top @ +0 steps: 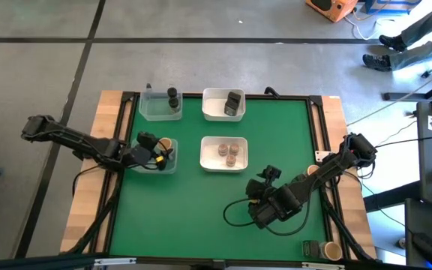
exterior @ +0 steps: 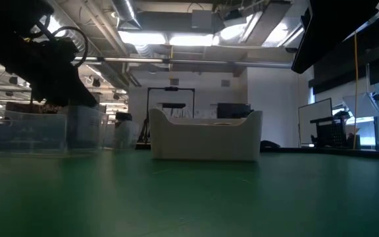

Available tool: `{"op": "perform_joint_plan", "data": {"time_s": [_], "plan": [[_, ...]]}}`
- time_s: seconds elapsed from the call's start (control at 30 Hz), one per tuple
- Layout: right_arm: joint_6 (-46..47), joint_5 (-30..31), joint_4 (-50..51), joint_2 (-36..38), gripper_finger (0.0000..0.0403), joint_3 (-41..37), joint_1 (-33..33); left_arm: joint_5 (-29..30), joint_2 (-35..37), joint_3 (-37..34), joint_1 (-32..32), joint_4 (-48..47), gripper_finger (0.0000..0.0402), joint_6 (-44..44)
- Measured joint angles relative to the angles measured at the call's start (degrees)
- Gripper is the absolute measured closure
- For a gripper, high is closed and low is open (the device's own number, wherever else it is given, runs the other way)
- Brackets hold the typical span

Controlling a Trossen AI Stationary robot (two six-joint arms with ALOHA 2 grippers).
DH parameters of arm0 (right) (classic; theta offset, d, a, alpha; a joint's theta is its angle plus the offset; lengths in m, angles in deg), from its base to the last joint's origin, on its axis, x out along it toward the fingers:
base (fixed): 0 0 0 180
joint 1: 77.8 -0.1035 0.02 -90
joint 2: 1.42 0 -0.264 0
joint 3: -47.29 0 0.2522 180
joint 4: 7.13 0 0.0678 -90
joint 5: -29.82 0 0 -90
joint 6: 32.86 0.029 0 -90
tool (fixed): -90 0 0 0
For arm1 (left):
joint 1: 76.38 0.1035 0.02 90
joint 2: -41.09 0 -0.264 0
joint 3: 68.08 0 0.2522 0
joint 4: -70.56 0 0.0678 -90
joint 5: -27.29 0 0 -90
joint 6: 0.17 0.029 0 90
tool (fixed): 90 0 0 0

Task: Sort spices by type
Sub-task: Put the center light brown seasoning bottle into the bottom transparent bin, then move the top light brown seasoning bottle to the center of the table

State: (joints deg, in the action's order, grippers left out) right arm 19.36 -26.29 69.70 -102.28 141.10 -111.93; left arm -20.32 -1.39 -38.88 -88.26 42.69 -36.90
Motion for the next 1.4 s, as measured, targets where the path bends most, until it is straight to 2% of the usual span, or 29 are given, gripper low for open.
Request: {"op": "perform_joint_plan", "data": {"time_s": [0.17, 0.37, 0.6, 0.73, 0.83, 0.93, 1.1, 1.3, 1.4], "plan": [[0.0, 0.0, 0.0, 0.0, 0.0023, 0.0, 0.0, -2.8, 1.1, 3.1, 0.0, -1.6, 0.0088, 2.9], [0.0, -1.1, 0.0, 0.0, 0.0023, 0.0, 0.0, -3.1, 1.2, 8.8, 0.0, -9.8, 0.0088, 5.7], [-0.1, -2.8, -0.9, 0.0, 0.0023, 0.0, 0.0, -3.2, 1.2, 19.2, 0.0, -18.6, 0.0087, 10.2], [-0.7, -3.1, -4.2, 0.0, 0.0023, 0.0, 0.0, -3.0, 1.2, 22.8, -0.8, -16.8, 0.0087, 13.3], [-4.0, -5.5, -5.0, 0.0, 0.0023, 0.0, 0.5, -3.0, 1.2, 22.8, -1.9, -12.9, 0.0087, 14.8], [-3.2, -6.1, -4.3, 0.0, 0.0023, 0.1, 0.8, -3.0, 0.4, 22.1, -3.1, -10.1, 0.0086, 14.9], [-0.8, -6.1, 5.4, 0.7, 0.0023, 3.2, 0.8, -3.2, -2.9, 21.6, -5.3, -8.8, 0.0086, 13.2], [7.9, -6.0, 22.5, 4.3, 0.0023, 4.2, 0.7, -3.2, -8.1, 21.6, -7.3, -8.7, 0.0086, 11.7], [11.6, -6.5, 27.1, 7.3, 0.0023, 3.4, 0.7, -3.3, -10.3, 21.5, -7.7, -8.8, 0.0086, 11.7]]}}
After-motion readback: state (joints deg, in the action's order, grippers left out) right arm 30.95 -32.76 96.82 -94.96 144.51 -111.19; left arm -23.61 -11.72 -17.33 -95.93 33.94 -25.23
